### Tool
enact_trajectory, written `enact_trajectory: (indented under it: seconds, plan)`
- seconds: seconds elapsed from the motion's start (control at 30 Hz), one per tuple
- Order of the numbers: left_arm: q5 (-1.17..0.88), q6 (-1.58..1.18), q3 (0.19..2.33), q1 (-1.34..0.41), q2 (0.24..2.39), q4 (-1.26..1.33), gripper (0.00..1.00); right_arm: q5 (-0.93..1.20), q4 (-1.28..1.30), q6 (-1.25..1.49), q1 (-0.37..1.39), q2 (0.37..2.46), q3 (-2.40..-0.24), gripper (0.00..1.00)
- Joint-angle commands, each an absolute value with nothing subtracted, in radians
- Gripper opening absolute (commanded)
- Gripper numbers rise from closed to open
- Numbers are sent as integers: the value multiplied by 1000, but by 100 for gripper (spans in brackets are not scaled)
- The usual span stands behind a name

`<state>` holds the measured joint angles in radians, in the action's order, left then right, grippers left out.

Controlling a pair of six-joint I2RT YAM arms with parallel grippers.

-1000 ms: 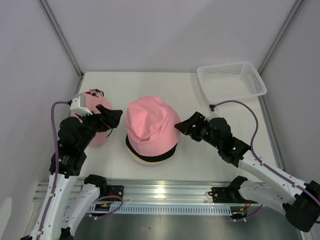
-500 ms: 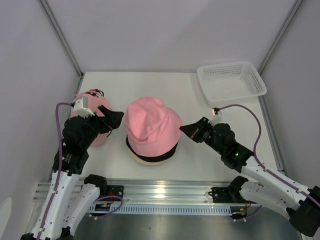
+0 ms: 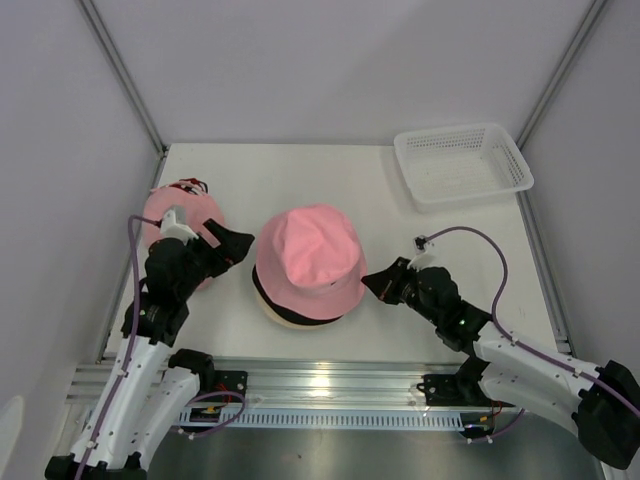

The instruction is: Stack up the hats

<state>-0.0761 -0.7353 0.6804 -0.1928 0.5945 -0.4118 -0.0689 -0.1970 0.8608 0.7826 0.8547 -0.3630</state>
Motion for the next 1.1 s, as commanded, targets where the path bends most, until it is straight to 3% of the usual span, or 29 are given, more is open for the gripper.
enact_trajectory:
  seconds: [0.0, 0.47, 0.77, 1.0, 1.03, 1.07]
  plan:
    - [-161, -790, 649, -184, 632, -286, 91, -103, -229, 785, 790, 890, -371, 0]
    - [-281, -788, 615, -184, 819, -94, 83, -74, -269, 749, 788, 1012, -420, 0]
    - [-328, -822, 603, -184, 871, -18, 61, -83, -247, 727, 784, 1037, -465, 0]
    - [-308, -815, 592, -184, 877, -45, 59, -81, -238, 719, 782, 1066, -489, 0]
    - [-311, -816, 589, -184, 877, -38, 55, -80, -236, 718, 782, 1068, -495, 0]
    - [-324, -822, 589, -184, 879, -25, 44, -80, -235, 715, 781, 1071, -499, 0]
